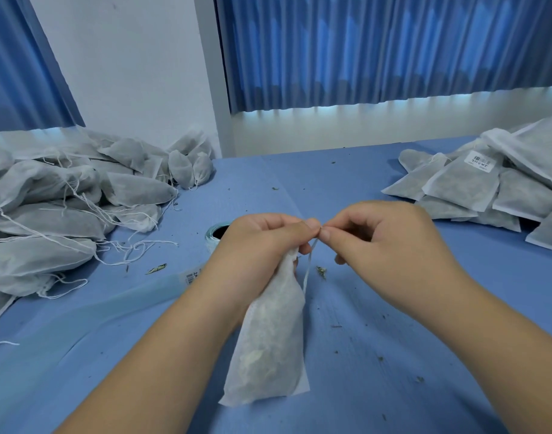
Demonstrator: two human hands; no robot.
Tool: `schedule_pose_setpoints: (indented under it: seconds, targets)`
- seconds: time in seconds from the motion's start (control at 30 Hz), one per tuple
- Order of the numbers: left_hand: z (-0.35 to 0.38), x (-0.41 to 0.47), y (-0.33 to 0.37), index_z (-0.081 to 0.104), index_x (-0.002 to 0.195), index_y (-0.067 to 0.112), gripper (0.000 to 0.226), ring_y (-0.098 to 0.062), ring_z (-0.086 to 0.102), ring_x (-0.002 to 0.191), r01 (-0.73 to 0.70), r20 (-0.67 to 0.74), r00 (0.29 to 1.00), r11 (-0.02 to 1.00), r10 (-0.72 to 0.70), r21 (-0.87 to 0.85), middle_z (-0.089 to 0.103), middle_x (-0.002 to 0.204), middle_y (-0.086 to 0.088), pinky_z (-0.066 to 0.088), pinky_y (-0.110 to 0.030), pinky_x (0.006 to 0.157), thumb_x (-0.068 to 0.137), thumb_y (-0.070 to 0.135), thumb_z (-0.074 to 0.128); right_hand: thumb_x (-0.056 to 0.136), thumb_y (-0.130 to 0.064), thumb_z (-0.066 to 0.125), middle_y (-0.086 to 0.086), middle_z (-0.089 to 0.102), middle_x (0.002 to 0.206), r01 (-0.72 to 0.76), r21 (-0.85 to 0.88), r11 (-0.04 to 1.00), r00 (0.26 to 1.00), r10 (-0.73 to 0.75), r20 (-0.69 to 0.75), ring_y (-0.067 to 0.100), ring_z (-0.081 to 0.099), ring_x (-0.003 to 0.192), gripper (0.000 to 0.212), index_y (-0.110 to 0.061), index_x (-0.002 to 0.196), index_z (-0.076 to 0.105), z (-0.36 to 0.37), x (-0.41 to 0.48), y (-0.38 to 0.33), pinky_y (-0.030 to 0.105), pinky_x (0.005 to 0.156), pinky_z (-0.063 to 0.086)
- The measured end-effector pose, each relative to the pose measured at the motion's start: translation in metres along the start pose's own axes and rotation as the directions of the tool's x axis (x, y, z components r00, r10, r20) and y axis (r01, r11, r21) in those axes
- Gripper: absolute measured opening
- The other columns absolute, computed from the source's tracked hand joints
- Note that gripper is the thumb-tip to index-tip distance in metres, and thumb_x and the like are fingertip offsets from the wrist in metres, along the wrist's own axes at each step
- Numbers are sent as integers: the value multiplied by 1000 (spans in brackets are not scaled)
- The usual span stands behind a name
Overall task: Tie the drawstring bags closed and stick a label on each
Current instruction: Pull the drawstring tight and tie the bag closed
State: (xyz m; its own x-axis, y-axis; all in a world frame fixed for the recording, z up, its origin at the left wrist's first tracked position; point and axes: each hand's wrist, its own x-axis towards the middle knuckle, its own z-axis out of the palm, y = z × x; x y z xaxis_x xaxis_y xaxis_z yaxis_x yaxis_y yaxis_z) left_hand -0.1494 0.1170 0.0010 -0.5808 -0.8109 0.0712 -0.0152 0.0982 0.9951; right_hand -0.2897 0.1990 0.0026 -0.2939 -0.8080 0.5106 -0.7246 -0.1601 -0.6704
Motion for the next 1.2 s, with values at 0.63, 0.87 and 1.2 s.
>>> schedule_pose_setpoints:
  seconds: [0.63,0.87,1.2]
  targets:
    - [-7,5,-3,73,66,17,16,-12,42,43,36,143,989,999,-40,30,55,59,1,39,-25,52,68,32,74,67,-14,69,4,49,56,-243,756,608,968,208,143,13,39,48,8,-15,58,67,-10,7,0,21,48,38]
    - [-6,7,-2,74,63,21,13,-10,44,44,-27,81,996,999,24,37,56,57,4,37,-27,56,71,31,75,71,-10,57,2,42,57,-332,863,380,942,170,288,13,29,45,22,-15,49,56,-11,8,-1,22,43,28]
    - [-3,9,-7,72,62,22,19,-11,44,46,-29,68,997,997,25,69,57,59,5,36,-32,60,80,25,77,76,-8,51,0,40,59,-425,824,375,896,304,323,12,29,45,17,-13,60,46,-17,12,8,22,42,26]
